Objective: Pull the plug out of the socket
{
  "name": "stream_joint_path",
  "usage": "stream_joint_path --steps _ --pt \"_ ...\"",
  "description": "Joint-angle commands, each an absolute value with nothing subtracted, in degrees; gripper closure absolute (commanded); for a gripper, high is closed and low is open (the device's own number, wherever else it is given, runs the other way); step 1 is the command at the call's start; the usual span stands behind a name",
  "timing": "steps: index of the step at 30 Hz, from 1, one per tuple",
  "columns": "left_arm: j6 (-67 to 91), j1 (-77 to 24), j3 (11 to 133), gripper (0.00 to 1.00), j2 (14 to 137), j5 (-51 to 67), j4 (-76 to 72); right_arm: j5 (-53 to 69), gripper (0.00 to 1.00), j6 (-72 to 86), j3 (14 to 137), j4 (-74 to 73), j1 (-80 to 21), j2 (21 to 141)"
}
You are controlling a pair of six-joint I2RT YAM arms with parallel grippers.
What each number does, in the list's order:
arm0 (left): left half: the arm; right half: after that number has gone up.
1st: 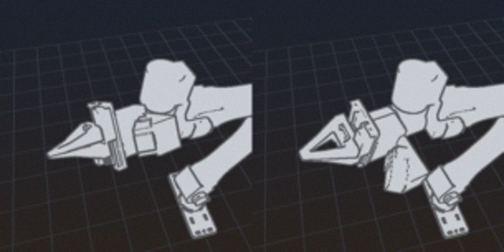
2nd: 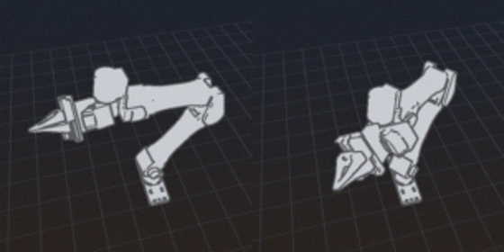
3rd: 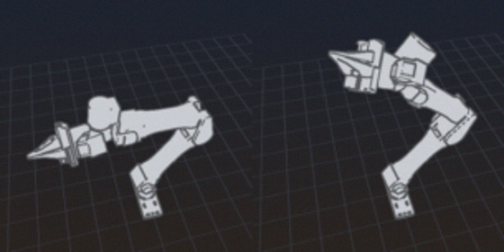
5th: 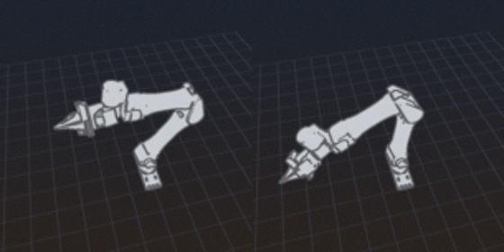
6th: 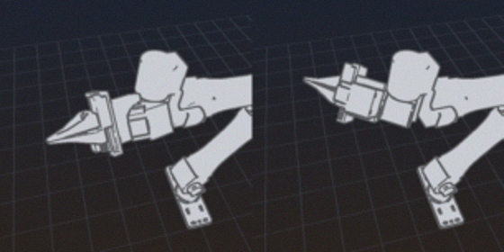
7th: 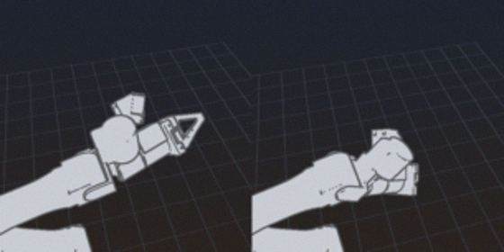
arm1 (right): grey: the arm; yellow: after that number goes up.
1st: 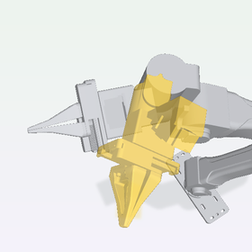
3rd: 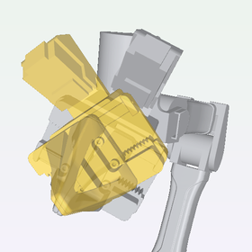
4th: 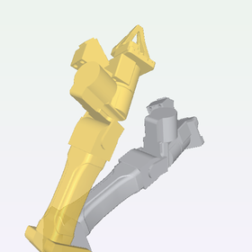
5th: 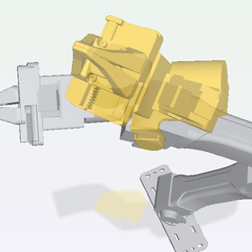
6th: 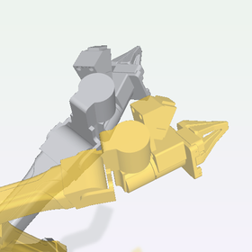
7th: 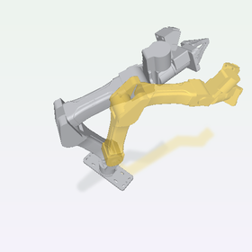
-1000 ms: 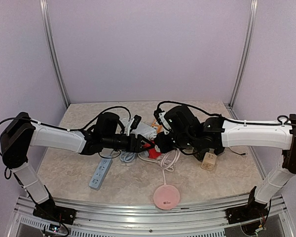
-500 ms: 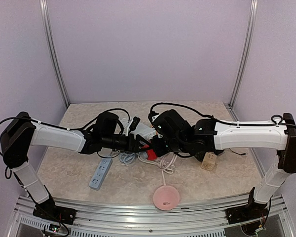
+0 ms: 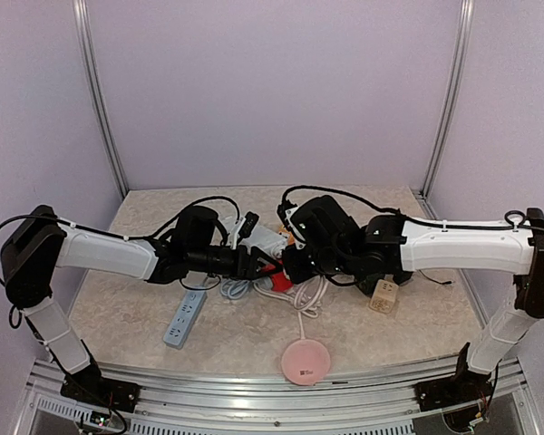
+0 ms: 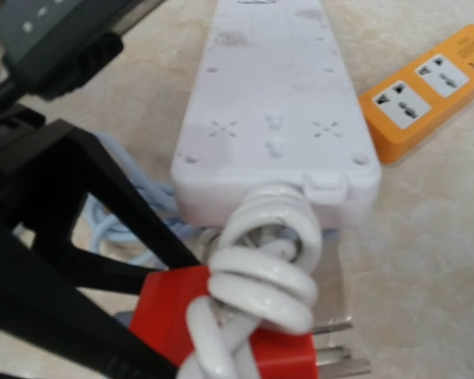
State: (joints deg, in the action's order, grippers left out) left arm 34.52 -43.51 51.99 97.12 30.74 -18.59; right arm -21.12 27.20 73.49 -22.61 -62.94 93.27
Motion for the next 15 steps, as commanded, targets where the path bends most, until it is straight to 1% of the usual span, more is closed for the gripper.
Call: stream_joint_path --steps 1,9,15 --pt "29.33 -43.83 50.45 0.8 94.88 27.41 -17.05 -20.15 1.0 28.43 70.4 -16.83 -57.44 85.32" --pt "28.35 -44.32 50.99 0.8 94.55 26.54 -16.54 -20.12 1.0 27.87 69.71 -16.98 -56.15 84.35" --pt "31.55 -43.39 52.13 0.81 96.09 25.49 -15.56 -21.87 1.0 27.69 70.59 -17.2 -58.39 85.15"
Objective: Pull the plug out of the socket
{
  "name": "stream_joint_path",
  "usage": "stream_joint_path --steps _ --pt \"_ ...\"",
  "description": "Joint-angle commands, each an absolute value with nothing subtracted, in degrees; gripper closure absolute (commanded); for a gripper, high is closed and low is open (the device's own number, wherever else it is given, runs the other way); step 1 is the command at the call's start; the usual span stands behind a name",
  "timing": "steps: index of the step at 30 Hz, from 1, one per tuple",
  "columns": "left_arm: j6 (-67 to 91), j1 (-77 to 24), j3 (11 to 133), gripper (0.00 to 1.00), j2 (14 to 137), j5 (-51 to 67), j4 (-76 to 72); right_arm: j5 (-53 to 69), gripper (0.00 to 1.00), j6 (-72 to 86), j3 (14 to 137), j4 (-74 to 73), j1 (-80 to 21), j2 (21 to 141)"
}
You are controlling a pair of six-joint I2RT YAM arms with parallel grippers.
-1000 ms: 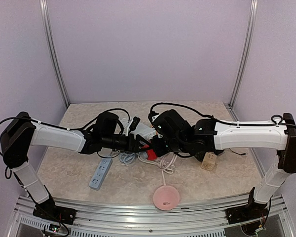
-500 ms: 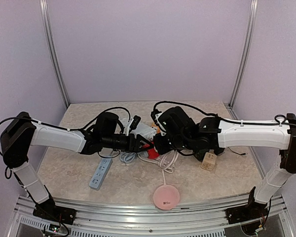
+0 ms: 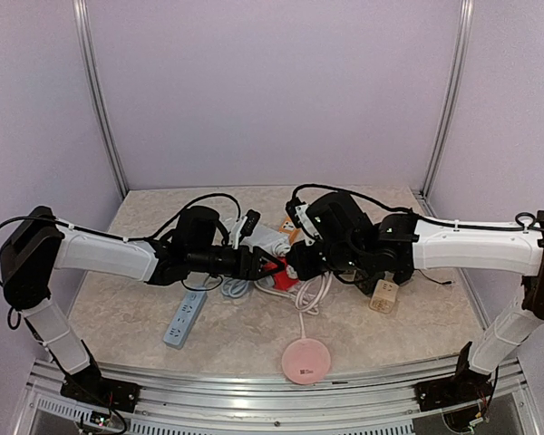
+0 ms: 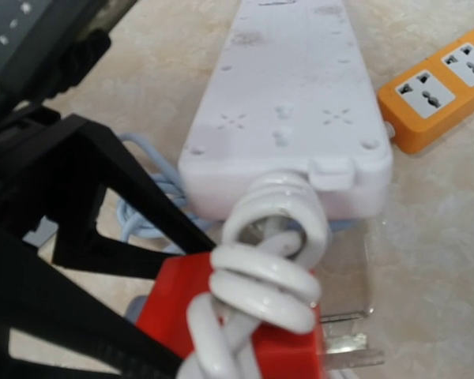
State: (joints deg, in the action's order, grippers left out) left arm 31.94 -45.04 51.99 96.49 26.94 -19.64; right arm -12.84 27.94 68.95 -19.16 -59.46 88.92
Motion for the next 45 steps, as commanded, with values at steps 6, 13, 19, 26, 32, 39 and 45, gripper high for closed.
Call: stream_joint_path --steps 6,13,19,26,32,39,45 --pt "34.1 -42.59 52.98 0.81 96.91 25.4 -14.82 -23.65 1.0 27.93 71.99 -16.69 -61.59 87.51" --pt "36.0 -42.1 53.28 0.81 97.9 25.47 -14.69 -23.42 1.0 28.29 74.55 -15.79 -64.8 91.13" --pt "35.96 -42.09 52.98 0.81 97.76 25.62 -15.21 -23.65 1.0 28.23 74.59 -15.07 -65.08 91.23" --pt "34.33 -42.01 51.49 0.81 96.5 26.88 -16.32 -28.73 1.0 25.15 76.82 -17.16 -64.77 89.55" --pt "30.13 -41.04 50.57 0.81 92.57 28.84 -12.19 -30.15 1.0 22.26 77.53 -18.23 -61.43 87.77" --pt "26.44 -36.57 50.14 0.81 86.62 32.45 -4.06 -32.53 1.0 19.8 76.55 -18.36 -56.43 82.12" --pt "24.65 -30.88 52.05 0.81 84.57 39.43 -0.23 -35.75 1.0 18.69 75.85 -20.09 -53.09 77.0"
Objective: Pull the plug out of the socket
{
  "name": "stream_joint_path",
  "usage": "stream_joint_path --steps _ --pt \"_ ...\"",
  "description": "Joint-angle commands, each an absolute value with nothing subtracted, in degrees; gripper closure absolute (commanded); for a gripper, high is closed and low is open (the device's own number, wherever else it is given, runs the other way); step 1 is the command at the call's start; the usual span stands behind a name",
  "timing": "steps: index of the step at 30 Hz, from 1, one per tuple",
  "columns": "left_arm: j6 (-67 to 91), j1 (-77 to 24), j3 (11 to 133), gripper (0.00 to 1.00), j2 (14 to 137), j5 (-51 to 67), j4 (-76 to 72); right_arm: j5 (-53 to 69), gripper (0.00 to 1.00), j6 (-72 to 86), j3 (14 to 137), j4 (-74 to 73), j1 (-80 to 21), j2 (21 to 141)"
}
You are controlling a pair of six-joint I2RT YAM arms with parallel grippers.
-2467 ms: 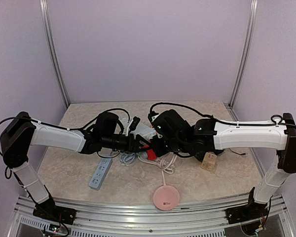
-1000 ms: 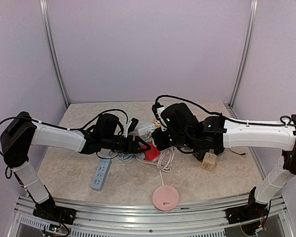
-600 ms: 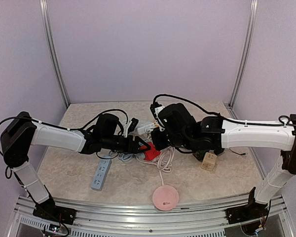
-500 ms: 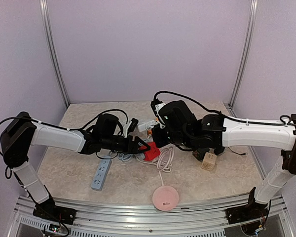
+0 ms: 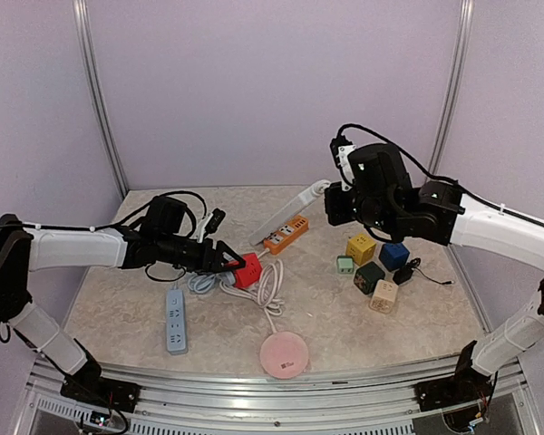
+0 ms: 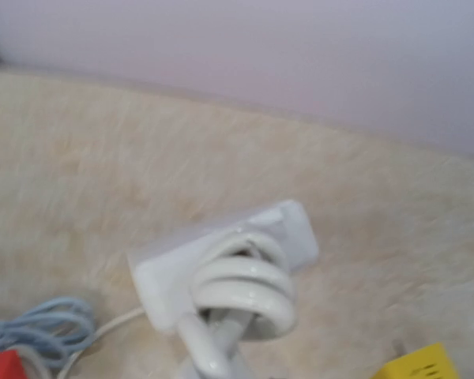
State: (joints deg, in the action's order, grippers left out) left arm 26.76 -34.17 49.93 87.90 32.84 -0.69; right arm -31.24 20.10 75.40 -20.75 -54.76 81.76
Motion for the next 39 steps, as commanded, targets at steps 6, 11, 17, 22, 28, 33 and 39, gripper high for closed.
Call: stream_joint_path --steps 6,11,17,22,28,33,39 --pt "21.75 -24.92 55.69 0.81 84.36 45.95 5.15 -38.77 1.0 18.02 75.33 -23.4 -49.88 73.73" --pt "18.05 -22.36 59.12 0.81 84.76 47.75 8.72 -39.63 1.0 17.47 74.44 -24.27 -46.64 72.44" --pt "14.9 -20.85 61.23 0.81 84.73 48.43 10.29 -36.84 1.0 18.89 72.6 -24.65 -45.18 73.68" --pt "12.99 -20.15 61.85 0.81 84.61 49.58 10.67 -30.22 1.0 24.18 67.72 -24.88 -45.13 75.97" --pt "11.61 -19.91 62.0 0.81 84.55 50.03 10.45 -23.44 1.0 30.56 59.47 -19.82 -45.14 77.89" --pt "11.79 -19.78 60.78 0.81 84.31 50.39 9.31 -20.38 1.0 32.55 58.78 -17.14 -45.22 82.07" --pt "12.26 -19.83 60.03 0.81 83.73 50.5 9.02 -16.35 1.0 34.92 59.54 -14.99 -45.24 88.81"
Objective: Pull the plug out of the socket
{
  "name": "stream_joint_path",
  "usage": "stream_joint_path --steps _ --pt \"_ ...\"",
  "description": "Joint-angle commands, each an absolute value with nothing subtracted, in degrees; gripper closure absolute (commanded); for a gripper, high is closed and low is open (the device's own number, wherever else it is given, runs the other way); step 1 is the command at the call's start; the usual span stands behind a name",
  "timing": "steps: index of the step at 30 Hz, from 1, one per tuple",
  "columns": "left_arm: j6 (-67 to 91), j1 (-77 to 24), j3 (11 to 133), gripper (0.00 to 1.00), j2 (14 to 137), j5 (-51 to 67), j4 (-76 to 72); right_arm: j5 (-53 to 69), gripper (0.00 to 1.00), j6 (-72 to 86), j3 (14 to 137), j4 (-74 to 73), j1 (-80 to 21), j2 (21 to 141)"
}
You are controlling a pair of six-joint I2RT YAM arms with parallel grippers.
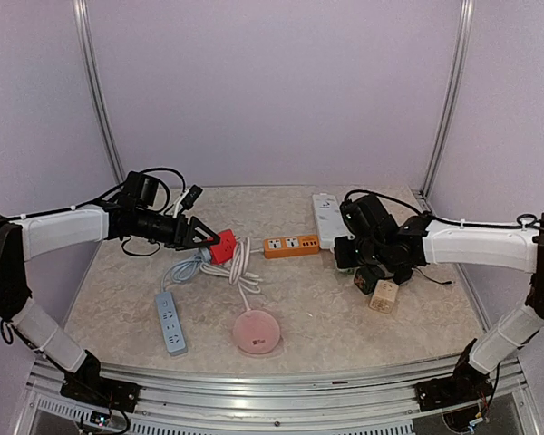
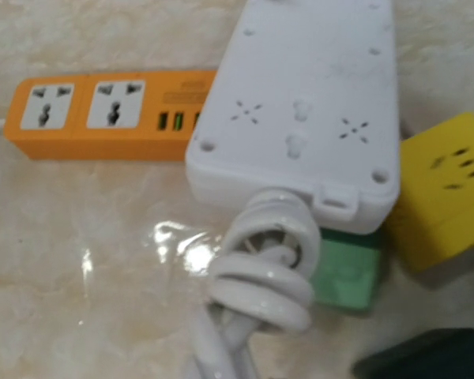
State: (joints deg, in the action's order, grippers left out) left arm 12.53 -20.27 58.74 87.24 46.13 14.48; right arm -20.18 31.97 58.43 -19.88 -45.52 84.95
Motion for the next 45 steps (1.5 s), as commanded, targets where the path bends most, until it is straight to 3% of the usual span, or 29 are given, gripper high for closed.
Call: stream_joint_path --steps 1,6,9,12,15,21,26,35,45 --pt "12.15 -19.78 60.03 0.81 83.61 50.41 9.05 -15.55 1.0 35.58 59.12 -14.28 -45.21 89.69" --pt "12.03 -19.78 59.86 0.81 82.99 50.01 9.4 -14.19 1.0 37.34 57.8 -11.39 -45.24 91.59" --pt "12.23 -19.78 59.94 0.81 82.97 49.74 9.49 -14.09 0.95 37.29 57.95 -11.37 -45.25 93.12" --pt "12.44 -19.78 59.77 0.81 83.14 50.02 9.42 -14.64 0.85 37.14 57.88 -11.72 -45.24 94.26" --pt "12.57 -19.92 59.6 0.81 83.23 50.16 9.32 -16.34 0.81 37.22 57.62 -12.52 -45.19 94.59" --pt "12.61 -20.56 59.59 0.81 83.33 50.17 9.32 -19.73 0.61 37.14 57.38 -14.09 -45.14 93.45" --pt "12.41 -21.1 59.59 0.81 83.32 50.18 9.36 -19.04 0.58 35.83 57.99 -13.95 -45.13 92.52" --pt "13.12 -21.88 59.59 0.81 83.5 50.23 8.74 -17.12 0.28 28.71 56.09 -9.85 -45.31 83.06" --pt "20.19 -21.88 62.12 0.81 85.03 49.37 5.14 -9.11 0.22 17.77 58.22 -1.08 -52.08 73.52"
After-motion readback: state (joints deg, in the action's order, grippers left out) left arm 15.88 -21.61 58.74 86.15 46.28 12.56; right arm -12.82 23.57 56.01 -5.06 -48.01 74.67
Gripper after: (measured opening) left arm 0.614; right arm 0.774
